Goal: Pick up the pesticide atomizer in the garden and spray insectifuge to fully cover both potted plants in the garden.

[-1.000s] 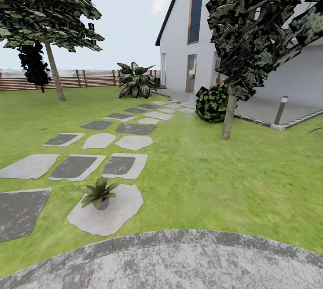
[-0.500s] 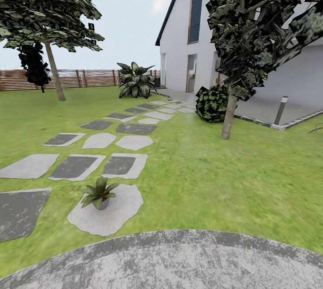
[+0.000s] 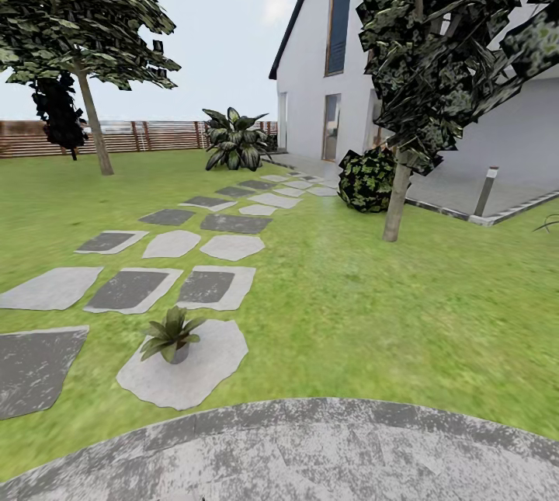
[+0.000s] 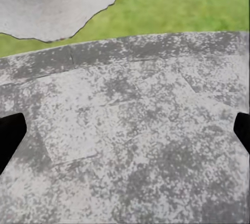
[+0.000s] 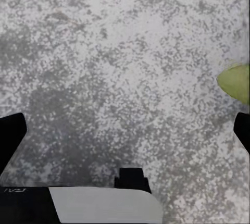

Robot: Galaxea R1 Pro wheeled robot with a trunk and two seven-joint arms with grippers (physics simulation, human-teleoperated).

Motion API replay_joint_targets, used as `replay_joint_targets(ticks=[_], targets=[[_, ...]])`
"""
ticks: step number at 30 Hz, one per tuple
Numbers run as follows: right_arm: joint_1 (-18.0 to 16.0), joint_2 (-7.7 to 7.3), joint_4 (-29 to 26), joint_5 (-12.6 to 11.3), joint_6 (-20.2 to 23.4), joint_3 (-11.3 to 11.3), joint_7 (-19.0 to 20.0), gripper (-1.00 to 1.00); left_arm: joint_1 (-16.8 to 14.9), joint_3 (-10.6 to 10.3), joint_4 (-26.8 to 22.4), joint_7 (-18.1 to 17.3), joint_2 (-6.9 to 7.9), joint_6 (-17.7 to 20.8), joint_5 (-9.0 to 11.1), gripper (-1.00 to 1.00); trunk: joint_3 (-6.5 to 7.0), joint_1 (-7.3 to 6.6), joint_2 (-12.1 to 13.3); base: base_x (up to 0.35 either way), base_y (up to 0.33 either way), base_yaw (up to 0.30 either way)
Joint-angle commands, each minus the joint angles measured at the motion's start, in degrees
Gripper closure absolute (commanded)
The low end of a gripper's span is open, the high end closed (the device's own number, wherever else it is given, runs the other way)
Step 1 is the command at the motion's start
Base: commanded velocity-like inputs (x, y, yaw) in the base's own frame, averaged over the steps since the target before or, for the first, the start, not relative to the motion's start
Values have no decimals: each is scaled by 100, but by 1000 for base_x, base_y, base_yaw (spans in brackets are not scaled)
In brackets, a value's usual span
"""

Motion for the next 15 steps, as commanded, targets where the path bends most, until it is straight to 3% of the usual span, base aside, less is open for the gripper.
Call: replay_joint_targets(ticks=[1,8,15], targets=[[0,3,-233,-13,-1,-6,-5,-100,-139,1,4,-1,-44,-32,2,-100,-7,0,-3,0,0,0],[0,26,-690,-39,-1,-42,-49,-100,-403,13,2,-1,-82,-564,53,-100,-7,0,-3,0,0,0],[0,51,-716,-26,-1,-119,-46,-100,-416,86,53,-1,33,-720,383,-100,-7,0,-3,0,0,0]])
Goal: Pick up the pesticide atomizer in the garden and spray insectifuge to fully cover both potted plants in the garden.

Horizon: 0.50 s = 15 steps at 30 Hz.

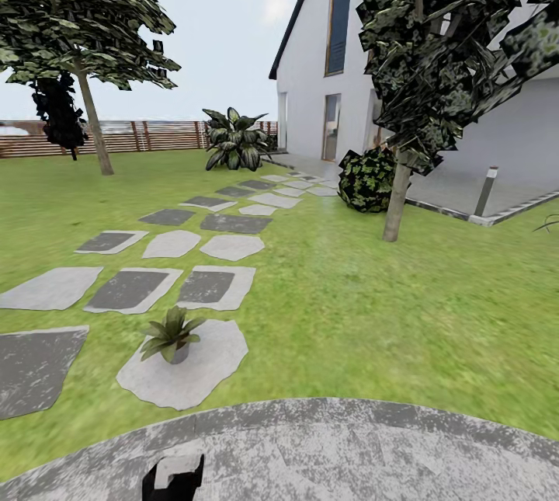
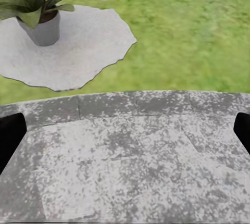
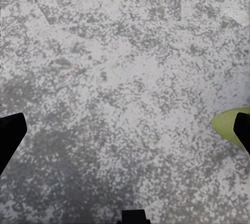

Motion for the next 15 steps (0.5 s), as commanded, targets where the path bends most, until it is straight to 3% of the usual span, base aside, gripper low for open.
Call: replay_joint_targets(ticks=[1,6,15], targets=[[-1,-5,-3,15,-1,-3,6,-100,-4,2,147,-7,2,-12,52,-100,-5,0,-3,0,0,0],[-1,-19,36,28,-7,-13,0,-100,4,-26,226,-14,13,-11,13,-100,-5,0,-3,0,0,17],[-1,-24,63,24,-9,-13,0,-100,5,-35,230,-16,12,-11,6,-100,-5,0,-3,0,0,215]])
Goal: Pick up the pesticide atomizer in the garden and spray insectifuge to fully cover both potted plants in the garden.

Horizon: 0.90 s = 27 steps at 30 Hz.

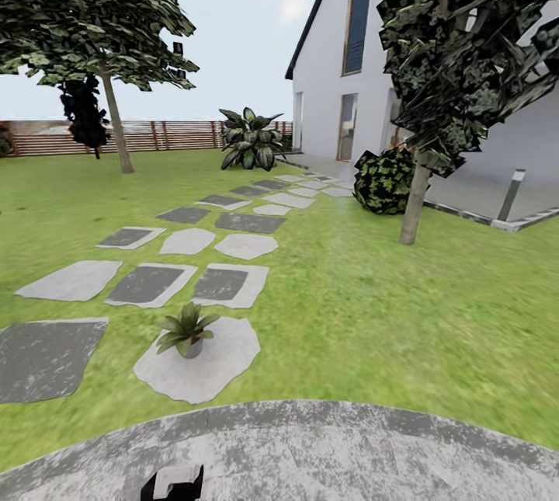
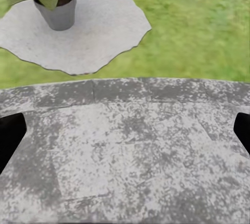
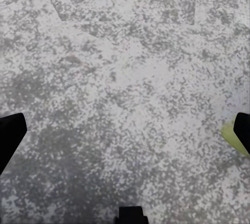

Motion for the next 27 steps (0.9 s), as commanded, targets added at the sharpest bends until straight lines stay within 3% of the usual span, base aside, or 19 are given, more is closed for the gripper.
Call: replay_joint_targets(ticks=[1,18,27], targets=[[-1,0,-2,-5,-2,-3,-2,-100,-5,2,9,-3,-2,-18,32,-100,-6,0,-3,0,0,245],[-1,0,-2,-20,-2,-3,-1,-100,-5,2,12,-3,-2,-18,40,-100,-6,0,-3,-54,0,245],[-1,16,-33,-3,-2,-2,-3,-100,-5,2,12,-3,-2,-23,40,-100,-6,0,-3,-43,0,32]])
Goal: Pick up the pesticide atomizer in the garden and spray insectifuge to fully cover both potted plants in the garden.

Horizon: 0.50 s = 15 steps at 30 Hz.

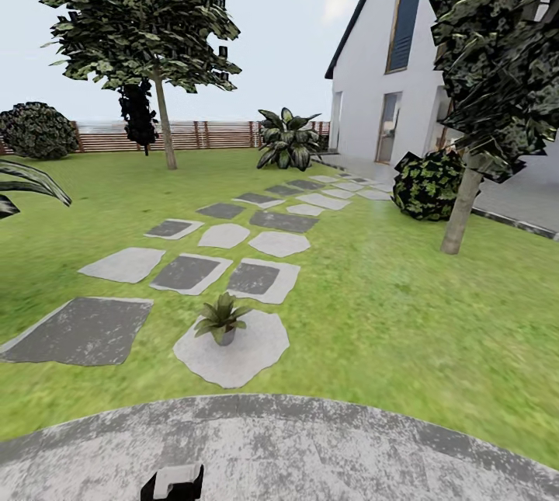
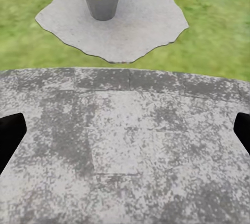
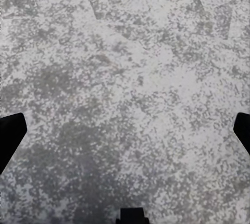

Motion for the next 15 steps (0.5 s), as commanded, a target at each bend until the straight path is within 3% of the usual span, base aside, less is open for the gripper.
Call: replay_joint_targets(ticks=[1,15], targets=[[-1,0,1,3,-2,-3,-4,-100,-3,2,4,-3,-2,-19,32,-100,-5,0,-3,-2,0,90],[-1,0,28,1,-2,-4,-3,-100,-3,2,4,-3,-2,-21,32,-100,-5,0,-3,0,0,231]])
